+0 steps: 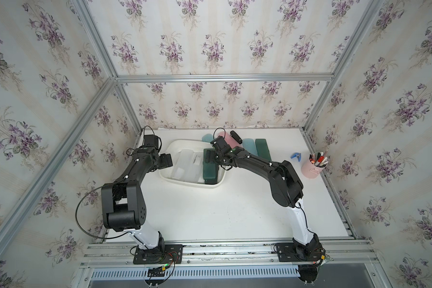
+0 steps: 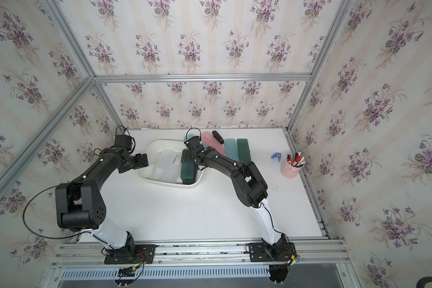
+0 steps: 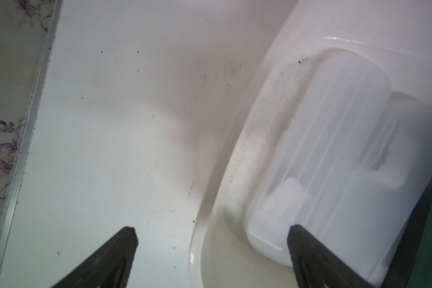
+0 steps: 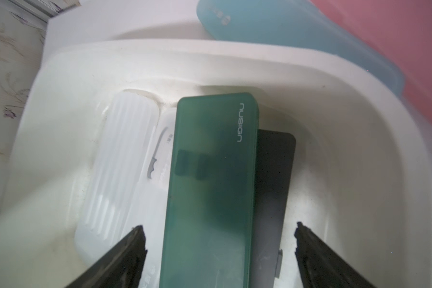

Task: Put the pencil case into the storage box
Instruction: Adjust the storage box at the center of the board.

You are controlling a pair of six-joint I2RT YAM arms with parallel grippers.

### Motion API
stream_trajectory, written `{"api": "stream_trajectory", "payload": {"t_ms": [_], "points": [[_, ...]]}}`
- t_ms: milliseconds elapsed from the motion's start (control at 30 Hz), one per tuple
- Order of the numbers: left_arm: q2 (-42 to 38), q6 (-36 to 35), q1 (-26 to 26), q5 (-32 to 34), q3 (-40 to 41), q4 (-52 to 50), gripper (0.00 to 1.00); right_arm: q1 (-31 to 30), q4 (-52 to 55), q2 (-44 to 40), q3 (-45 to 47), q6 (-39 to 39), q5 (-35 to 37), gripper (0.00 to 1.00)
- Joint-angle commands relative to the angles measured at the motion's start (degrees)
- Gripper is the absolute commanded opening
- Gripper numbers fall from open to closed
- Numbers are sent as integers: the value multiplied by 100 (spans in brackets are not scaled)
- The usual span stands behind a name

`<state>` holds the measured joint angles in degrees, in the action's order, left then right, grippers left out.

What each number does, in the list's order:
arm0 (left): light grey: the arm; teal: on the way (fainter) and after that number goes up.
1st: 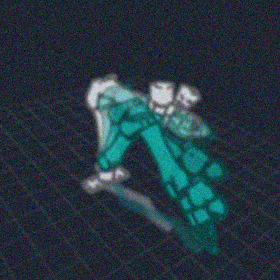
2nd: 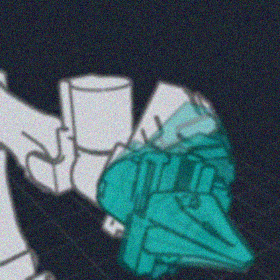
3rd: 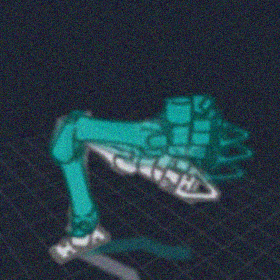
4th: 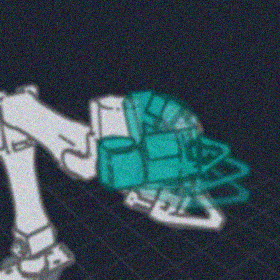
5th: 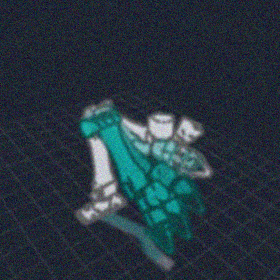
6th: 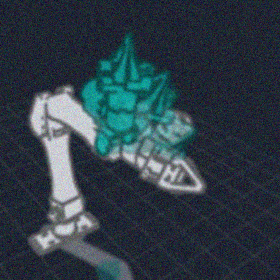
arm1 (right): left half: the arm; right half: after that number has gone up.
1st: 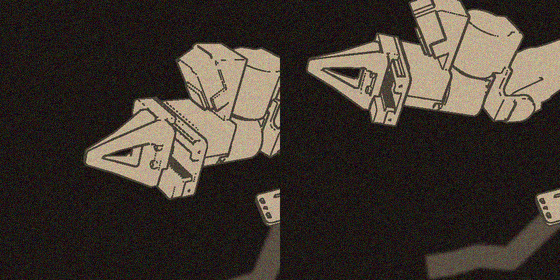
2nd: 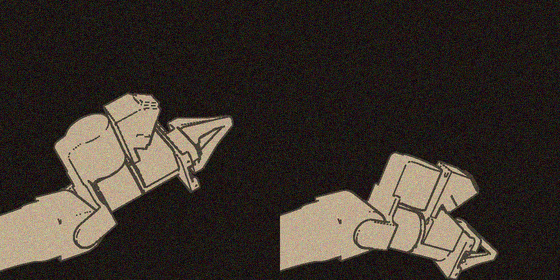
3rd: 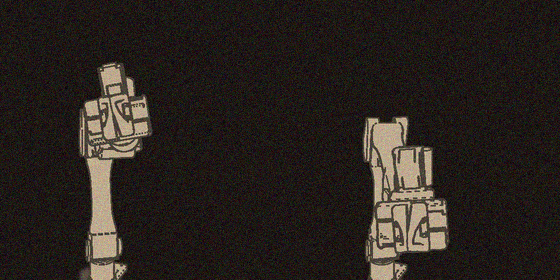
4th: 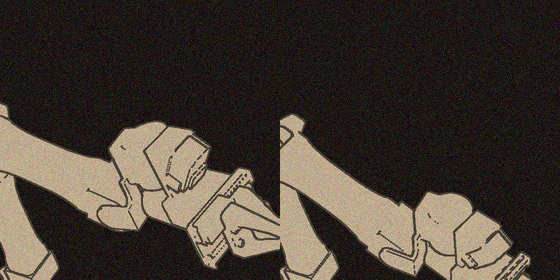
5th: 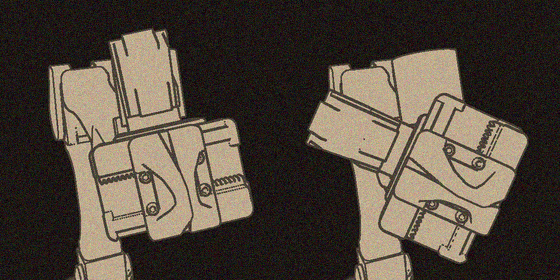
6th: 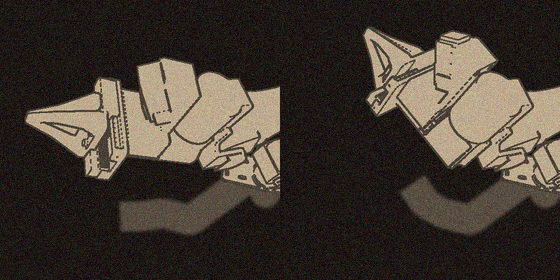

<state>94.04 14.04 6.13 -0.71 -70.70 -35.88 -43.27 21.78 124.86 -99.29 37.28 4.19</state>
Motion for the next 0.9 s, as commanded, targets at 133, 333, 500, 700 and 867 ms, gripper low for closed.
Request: {"api": "stream_trajectory", "payload": {"t_ms": [133,333,500,700,867], "points": [[-246,-32,-7,161,-19,-239,99,46,452,-762,1043,-478,284,95],[42,-318,-11,-177,-121,29,99,47,326,-1475,1432,-570,393,96],[273,-483,-66,-897,-145,465,99,135,654,-1987,1512,-567,725,97],[711,-613,-208,-1097,-295,582,90,505,270,-2394,2606,-402,667,93],[848,-581,-398,-930,-199,591,84,678,-83,-2312,3051,-470,560,79]]}}
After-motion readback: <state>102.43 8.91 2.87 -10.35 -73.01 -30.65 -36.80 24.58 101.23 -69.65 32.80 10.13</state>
